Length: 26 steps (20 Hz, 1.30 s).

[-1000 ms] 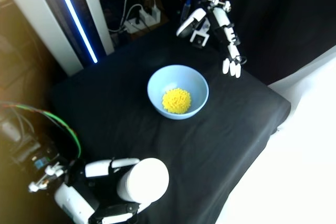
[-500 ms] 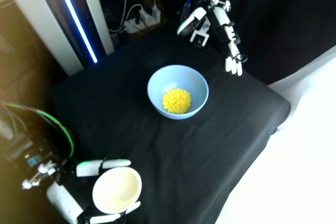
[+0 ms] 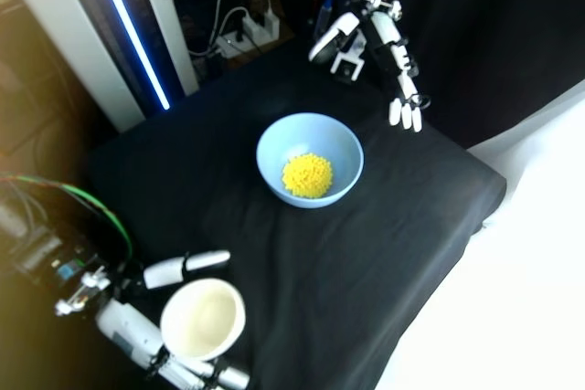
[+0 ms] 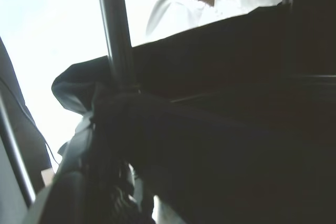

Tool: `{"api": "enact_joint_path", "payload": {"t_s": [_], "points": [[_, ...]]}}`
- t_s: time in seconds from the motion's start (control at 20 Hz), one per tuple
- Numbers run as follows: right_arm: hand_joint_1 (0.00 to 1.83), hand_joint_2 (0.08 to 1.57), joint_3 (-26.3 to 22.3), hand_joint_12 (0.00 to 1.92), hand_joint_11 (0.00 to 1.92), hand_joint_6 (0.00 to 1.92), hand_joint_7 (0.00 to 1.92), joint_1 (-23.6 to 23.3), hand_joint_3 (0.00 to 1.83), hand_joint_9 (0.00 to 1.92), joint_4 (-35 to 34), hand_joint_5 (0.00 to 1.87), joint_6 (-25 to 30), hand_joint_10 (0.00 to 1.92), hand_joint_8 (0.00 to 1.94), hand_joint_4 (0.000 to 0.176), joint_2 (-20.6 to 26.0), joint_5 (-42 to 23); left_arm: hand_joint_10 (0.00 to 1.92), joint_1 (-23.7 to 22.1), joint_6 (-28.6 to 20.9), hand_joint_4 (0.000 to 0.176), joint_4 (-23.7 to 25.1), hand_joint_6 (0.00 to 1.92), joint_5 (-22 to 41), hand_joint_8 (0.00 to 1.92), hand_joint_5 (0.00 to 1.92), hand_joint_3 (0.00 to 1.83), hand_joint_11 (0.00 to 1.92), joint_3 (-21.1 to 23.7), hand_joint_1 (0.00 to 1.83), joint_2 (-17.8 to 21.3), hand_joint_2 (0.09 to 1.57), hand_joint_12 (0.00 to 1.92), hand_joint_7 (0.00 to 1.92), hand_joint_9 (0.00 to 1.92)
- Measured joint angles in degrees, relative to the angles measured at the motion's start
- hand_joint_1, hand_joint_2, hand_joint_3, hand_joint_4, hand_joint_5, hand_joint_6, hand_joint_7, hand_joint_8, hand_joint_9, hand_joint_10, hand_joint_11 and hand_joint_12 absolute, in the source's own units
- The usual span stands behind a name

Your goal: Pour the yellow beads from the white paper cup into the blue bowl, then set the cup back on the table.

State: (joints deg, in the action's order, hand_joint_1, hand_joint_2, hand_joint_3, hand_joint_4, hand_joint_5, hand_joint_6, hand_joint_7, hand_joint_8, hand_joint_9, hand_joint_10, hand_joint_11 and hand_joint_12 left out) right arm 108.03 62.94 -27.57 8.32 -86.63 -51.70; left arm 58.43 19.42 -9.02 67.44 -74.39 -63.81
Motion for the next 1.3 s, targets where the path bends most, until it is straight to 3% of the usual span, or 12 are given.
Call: {"api": "enact_joint_path", "payload": {"t_s": [0.3,0.55,0.6,0.65,0.75,0.9,1.0,1.05,1.15,1.2,1.25,1.3], "points": [[0.91,0.55,-0.4,0.0,0.0,0.0,0.0,0.0,0.0,0.0,1.1,0.0,0.0,0.0,0.0,0.176,1.9,-1.2,0.0,0.0,0.0,0.176,0.0,0.0,0.0,0.0,0.0,0.0,0.0,0.0,0.52,0.0,0.9,0.13,0.28,0.16],[0.81,0.48,-3.3,0.0,0.0,0.0,0.0,0.1,0.0,0.0,3.6,0.0,-0.3,0.0,0.0,0.176,7.9,-1.9,0.0,0.0,0.0,0.168,0.0,0.0,0.0,0.0,0.0,0.0,0.0,0.0,0.5,0.0,0.88,0.22,0.32,0.18],[0.79,0.52,-3.9,0.0,0.0,0.0,0.0,0.1,0.0,0.0,3.3,0.0,-0.9,0.0,0.0,0.176,9.4,-2.5,0.0,0.0,0.0,0.12,0.0,0.0,0.0,0.0,0.0,0.0,0.0,0.0,0.49,0.0,0.89,0.23,0.27,0.15],[0.78,0.53,-4.6,0.0,0.0,0.0,0.0,0.1,0.0,0.0,3.3,0.0,-1.2,0.0,0.0,0.176,10.7,-2.9,0.0,0.0,0.0,0.124,-0.1,0.0,-0.1,0.0,0.0,0.0,0.0,0.0,0.5,0.0,0.89,0.22,0.25,0.15],[0.82,0.48,-6.1,0.0,0.0,0.0,0.0,0.0,0.0,0.0,4.1,0.0,-1.9,0.0,0.0,0.176,12.3,-3.7,0.0,0.0,-0.2,0.104,-0.2,0.0,-0.3,0.0,0.0,0.0,0.0,-0.2,0.48,0.1,0.91,0.34,0.21,0.17],[0.83,0.5,-10.5,0.0,0.0,0.0,0.0,-0.7,0.0,0.0,5.6,0.0,-4.2,0.0,0.0,0.176,15.3,-5.8,0.0,0.1,-0.1,0.106,-0.3,0.0,-0.7,0.0,0.0,0.0,0.0,0.0,0.44,0.9,0.93,0.4,0.16,0.17],[0.88,0.56,-13.3,0.0,0.0,0.0,0.0,-0.7,0.02,0.0,6.4,0.0,-5.3,0.0,0.0,0.176,17.5,-9.0,0.0,0.8,0.0,0.147,-1.2,0.0,-0.3,0.0,0.0,0.0,0.0,0.6,0.41,2.0,0.92,0.33,0.14,0.15],[0.84,0.48,-14.8,0.0,0.0,0.0,0.0,-0.7,0.0,0.0,6.1,0.0,-5.7,0.0,0.0,0.176,18.7,-11.5,0.01,1.3,0.3,0.17,-2.9,0.0,0.1,0.01,0.0,0.0,0.0,1.6,0.38,3.1,0.91,0.35,0.18,0.17],[0.84,0.45,-17.3,0.0,0.0,0.0,0.0,-0.7,0.0,0.0,6.1,0.0,-7.1,0.0,0.0,0.176,20.5,-14.6,0.0,2.3,2.0,0.175,-4.2,0.0,1.4,0.0,0.0,0.0,0.0,4.0,0.36,5.9,0.9,0.34,0.17,0.15],[0.83,0.45,-18.9,0.0,0.0,0.0,0.0,-0.7,0.0,0.0,6.1,0.0,-8.3,0.0,0.0,0.176,21.4,-16.5,0.0,3.0,2.7,0.147,-4.4,0.0,2.3,0.0,0.0,0.0,0.0,5.1,0.37,7.6,0.9,0.35,0.16,0.14],[0.83,0.45,-19.7,0.0,0.0,0.0,0.0,-0.7,0.0,0.0,6.2,0.0,-8.6,0.0,0.0,0.176,21.7,-17.8,0.0,3.4,3.1,0.147,-4.8,0.0,3.0,0.0,0.0,0.0,0.0,5.6,0.37,8.5,0.9,0.35,0.16,0.14],[0.81,0.46,-21.4,0.0,0.0,0.0,0.0,-0.7,0.0,0.0,6.2,0.0,-10.1,0.0,0.0,0.176,22.4,-19.9,0.0,4.1,3.7,0.125,-6.3,0.0,4.4,0.0,0.0,0.0,0.0,6.7,0.38,9.9,0.89,0.39,0.17,0.14]]}}
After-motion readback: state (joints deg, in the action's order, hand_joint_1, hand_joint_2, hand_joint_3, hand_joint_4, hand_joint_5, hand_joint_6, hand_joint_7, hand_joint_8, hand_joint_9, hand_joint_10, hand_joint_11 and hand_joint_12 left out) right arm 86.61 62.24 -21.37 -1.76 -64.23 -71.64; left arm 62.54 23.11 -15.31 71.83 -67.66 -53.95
